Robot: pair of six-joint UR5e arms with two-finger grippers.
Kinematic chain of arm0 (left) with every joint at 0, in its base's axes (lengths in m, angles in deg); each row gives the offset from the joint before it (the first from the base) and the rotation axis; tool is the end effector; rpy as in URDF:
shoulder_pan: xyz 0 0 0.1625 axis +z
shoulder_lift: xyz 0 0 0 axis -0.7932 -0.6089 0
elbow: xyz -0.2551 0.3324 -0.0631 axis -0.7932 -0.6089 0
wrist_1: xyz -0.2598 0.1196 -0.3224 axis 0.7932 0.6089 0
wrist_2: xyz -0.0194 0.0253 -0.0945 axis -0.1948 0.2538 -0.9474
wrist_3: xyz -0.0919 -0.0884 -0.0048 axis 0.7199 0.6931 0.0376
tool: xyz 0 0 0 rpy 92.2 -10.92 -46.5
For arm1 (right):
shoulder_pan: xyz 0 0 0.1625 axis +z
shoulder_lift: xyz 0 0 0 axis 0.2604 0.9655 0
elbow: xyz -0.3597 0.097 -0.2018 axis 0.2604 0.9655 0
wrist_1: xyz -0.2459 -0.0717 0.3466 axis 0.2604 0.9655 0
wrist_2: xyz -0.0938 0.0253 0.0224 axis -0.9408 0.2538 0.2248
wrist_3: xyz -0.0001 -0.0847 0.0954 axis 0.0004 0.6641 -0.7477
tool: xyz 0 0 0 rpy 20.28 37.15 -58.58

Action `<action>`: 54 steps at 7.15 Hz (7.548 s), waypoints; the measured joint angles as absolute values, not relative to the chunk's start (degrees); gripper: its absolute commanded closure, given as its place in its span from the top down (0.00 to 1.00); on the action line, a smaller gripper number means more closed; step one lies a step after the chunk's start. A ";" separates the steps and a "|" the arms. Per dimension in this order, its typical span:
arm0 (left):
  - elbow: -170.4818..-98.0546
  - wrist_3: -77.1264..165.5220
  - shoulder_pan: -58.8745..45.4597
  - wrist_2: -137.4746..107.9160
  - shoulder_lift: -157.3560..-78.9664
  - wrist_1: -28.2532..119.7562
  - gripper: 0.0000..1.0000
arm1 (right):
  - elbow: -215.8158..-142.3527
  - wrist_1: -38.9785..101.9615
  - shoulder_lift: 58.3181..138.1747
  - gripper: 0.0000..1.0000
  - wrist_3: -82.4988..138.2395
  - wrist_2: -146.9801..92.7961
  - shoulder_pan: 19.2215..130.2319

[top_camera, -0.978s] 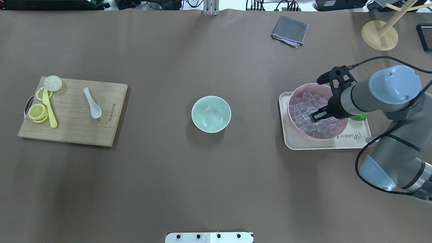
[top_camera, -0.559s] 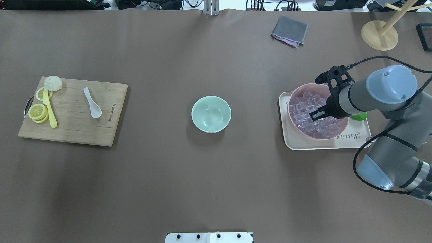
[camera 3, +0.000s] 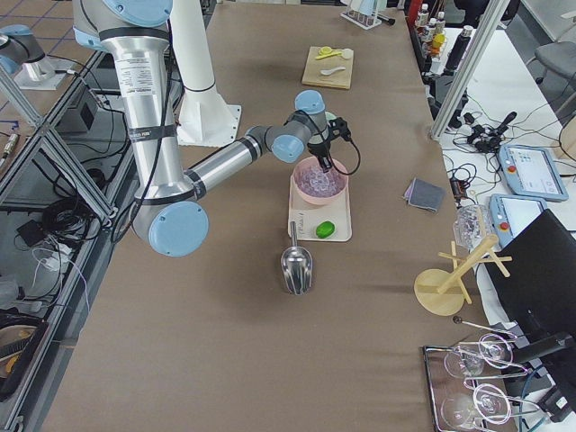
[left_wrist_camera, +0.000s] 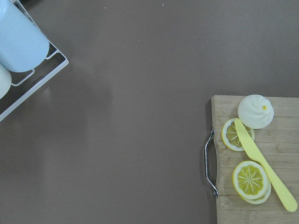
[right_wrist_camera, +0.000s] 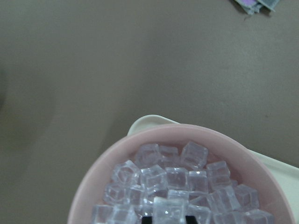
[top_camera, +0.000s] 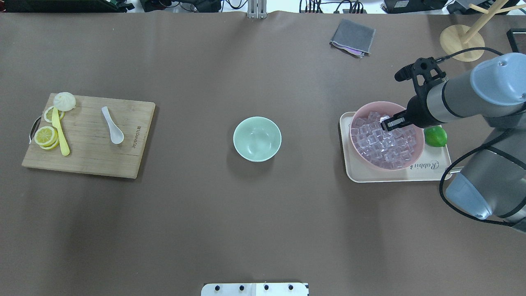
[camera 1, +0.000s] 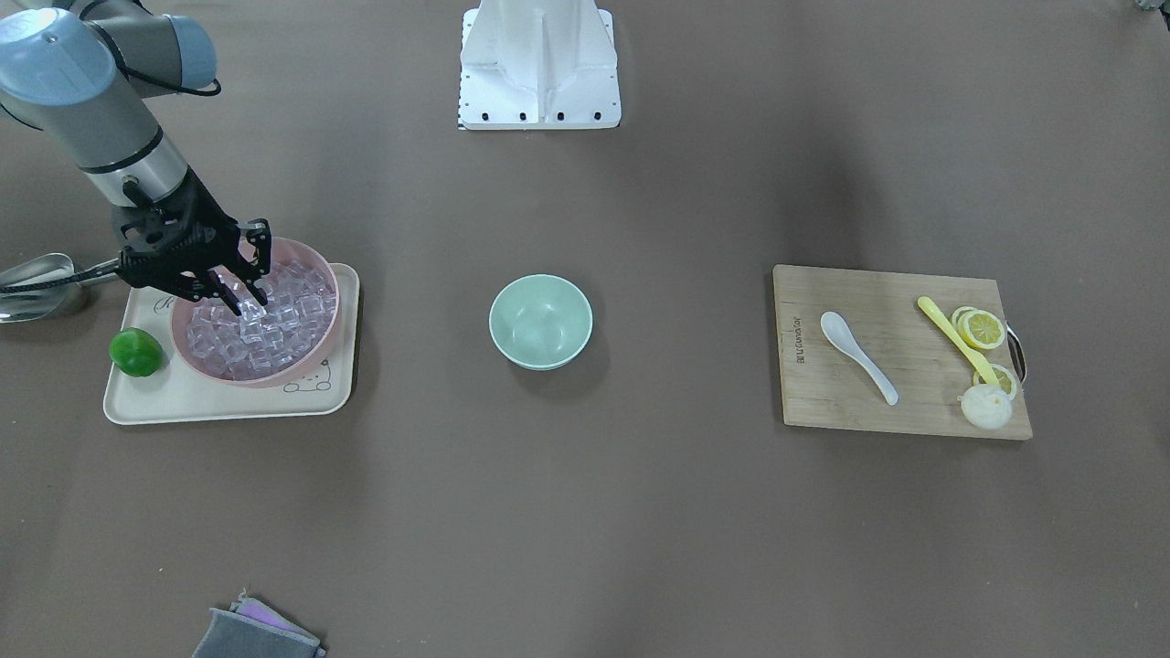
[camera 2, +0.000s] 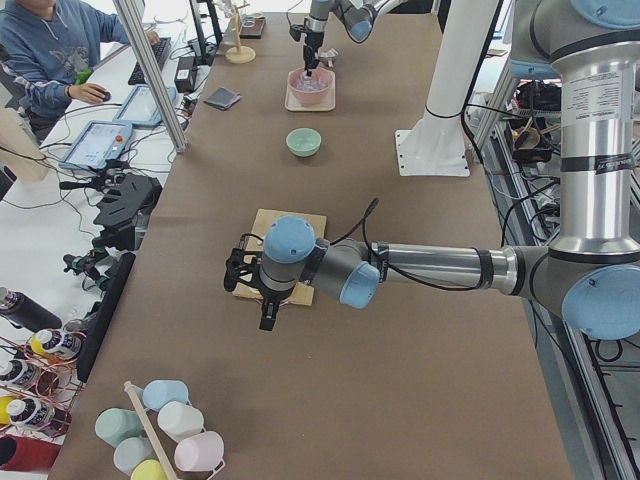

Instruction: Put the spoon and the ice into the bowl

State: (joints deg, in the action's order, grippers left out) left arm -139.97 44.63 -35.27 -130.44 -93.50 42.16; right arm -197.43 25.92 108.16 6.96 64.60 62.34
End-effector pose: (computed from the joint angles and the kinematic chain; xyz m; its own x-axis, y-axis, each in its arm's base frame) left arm -0.0201 -0.5001 0.6112 0.6533 0.0785 -0.7530 0.1401 0.9649 0.2222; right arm -0.3336 -0.4786 0.3622 0.6194 -0.3931 0.6796 0.0716 0.8903 0.4497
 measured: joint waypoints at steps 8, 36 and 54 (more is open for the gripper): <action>-130.27 77.93 -8.10 -117.70 -113.97 41.80 0.98 | -181.90 33.72 78.43 0.49 -15.74 43.56 41.71; -147.33 53.36 -20.04 -120.79 -107.98 27.84 0.99 | -185.21 41.20 109.97 1.00 36.43 80.98 97.20; -147.97 38.67 -30.01 -126.57 -95.97 27.51 0.99 | -184.54 29.54 122.83 1.00 41.24 81.17 98.86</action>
State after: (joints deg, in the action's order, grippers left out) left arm -147.97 38.67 -30.01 -126.57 -95.97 27.51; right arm -184.54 29.54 122.83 41.24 81.17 98.86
